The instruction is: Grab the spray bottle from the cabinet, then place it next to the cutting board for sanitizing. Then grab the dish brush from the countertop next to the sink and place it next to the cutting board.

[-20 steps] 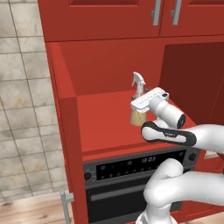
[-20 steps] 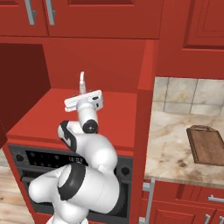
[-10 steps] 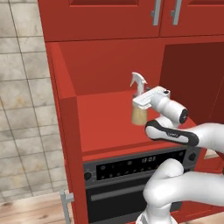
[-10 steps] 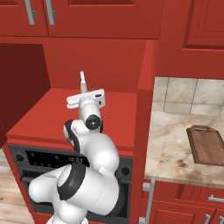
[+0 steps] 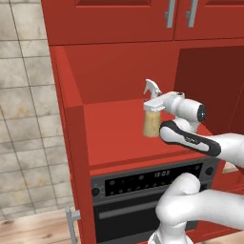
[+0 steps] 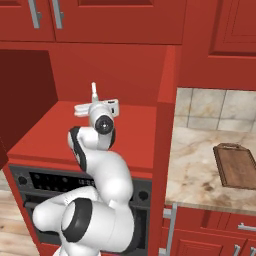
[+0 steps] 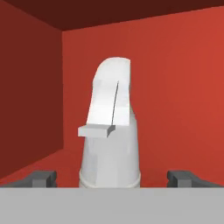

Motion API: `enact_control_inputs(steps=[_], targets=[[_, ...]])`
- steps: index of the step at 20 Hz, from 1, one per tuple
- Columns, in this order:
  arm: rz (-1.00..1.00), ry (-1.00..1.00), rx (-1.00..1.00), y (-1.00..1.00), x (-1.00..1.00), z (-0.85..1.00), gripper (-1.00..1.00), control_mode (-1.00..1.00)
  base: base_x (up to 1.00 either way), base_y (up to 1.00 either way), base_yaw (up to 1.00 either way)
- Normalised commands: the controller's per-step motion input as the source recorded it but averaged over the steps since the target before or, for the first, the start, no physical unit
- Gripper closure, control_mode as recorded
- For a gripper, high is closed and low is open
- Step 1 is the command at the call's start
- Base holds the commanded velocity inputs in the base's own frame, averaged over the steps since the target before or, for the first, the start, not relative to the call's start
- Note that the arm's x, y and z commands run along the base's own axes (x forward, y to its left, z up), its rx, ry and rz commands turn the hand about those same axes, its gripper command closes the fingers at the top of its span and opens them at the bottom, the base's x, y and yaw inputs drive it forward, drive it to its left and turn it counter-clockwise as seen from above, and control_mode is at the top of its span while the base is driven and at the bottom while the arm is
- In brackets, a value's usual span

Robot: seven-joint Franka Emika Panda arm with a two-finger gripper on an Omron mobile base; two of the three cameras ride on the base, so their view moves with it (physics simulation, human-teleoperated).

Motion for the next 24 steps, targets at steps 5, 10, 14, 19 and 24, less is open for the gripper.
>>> enact_control_inputs(steps=[5, 10, 14, 19, 24], targets=[[0.0, 0.19, 0.0, 0.0, 0.02, -0.22, 1.0, -1.0, 0.0, 0.0, 0.0], [0.0, 0.12, 0.0, 0.0, 0.0, -0.1, 1.0, -1.0, 0.0, 0.0, 0.0], [0.0, 0.06, 0.0, 0.0, 0.0, -0.04, 1.0, -1.0, 0.0, 0.0, 0.0], [0.0, 0.0, 0.0, 0.0, -0.05, 0.0, 1.0, -1.0, 0.0, 0.0, 0.0], [0.0, -0.06, 0.0, 0.01, -0.24, 0.01, 1.0, -1.0, 0.0, 0.0, 0.0]])
